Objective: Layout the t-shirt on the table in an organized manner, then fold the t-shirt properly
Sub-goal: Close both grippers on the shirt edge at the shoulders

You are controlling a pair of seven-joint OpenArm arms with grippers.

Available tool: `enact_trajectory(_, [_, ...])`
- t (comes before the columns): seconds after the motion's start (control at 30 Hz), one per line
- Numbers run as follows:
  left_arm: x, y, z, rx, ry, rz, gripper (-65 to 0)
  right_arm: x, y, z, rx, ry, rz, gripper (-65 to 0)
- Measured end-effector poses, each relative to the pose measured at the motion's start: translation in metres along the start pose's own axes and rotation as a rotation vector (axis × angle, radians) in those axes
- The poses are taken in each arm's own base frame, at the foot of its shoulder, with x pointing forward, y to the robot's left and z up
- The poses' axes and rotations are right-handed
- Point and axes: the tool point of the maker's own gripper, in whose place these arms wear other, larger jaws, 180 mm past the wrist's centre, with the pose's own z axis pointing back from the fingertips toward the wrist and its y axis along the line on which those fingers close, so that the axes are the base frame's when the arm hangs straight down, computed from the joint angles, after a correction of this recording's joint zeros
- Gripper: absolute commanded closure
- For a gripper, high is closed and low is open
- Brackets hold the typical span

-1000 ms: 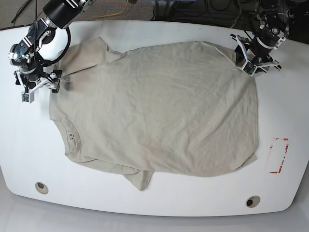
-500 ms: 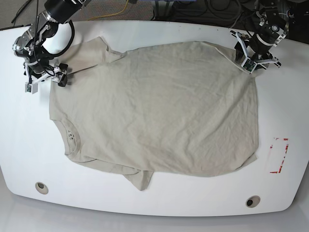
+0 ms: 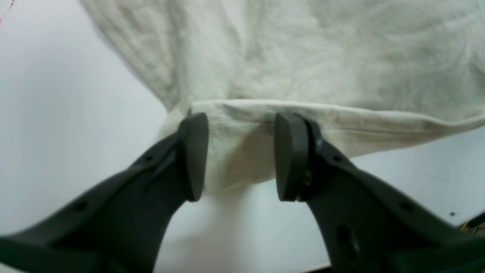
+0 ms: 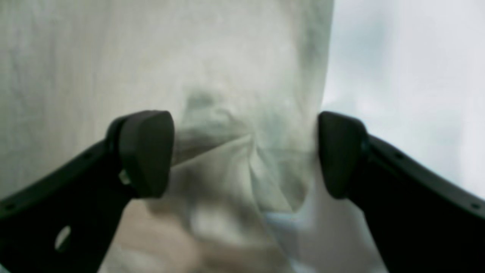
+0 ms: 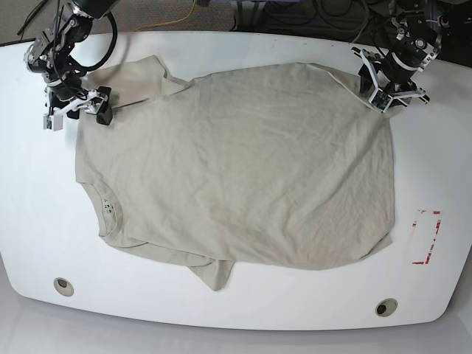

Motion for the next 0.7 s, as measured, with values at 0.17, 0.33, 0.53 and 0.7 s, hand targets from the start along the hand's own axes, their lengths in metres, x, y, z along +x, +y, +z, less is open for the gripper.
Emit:
enact_trajectory(0.17, [0.000, 0.000, 0.000, 0.000, -0.001, 0.000, -26.7, -0.008, -0.001, 0.006, 0.011, -0.007, -0.018, -56.4])
enact_trajectory(0.33, [0.000, 0.000, 0.000, 0.000, 0.000, 0.000, -26.7, -0.018, 0.002, 0.010, 0.014, -0.012, -0.034, -56.4])
enact_trajectory(0.53, [0.000, 0.000, 0.000, 0.001, -0.001, 0.000, -26.7, -0.031, 0.011, 0.026, 0.005, 0.009, 0.004, -56.4])
enact_trajectory(0.7, [0.001, 0.000, 0.000, 0.000, -0.002, 0.000, -26.7, -0.047, 0.021, 0.042, -0.026, 0.062, 0.045, -56.4])
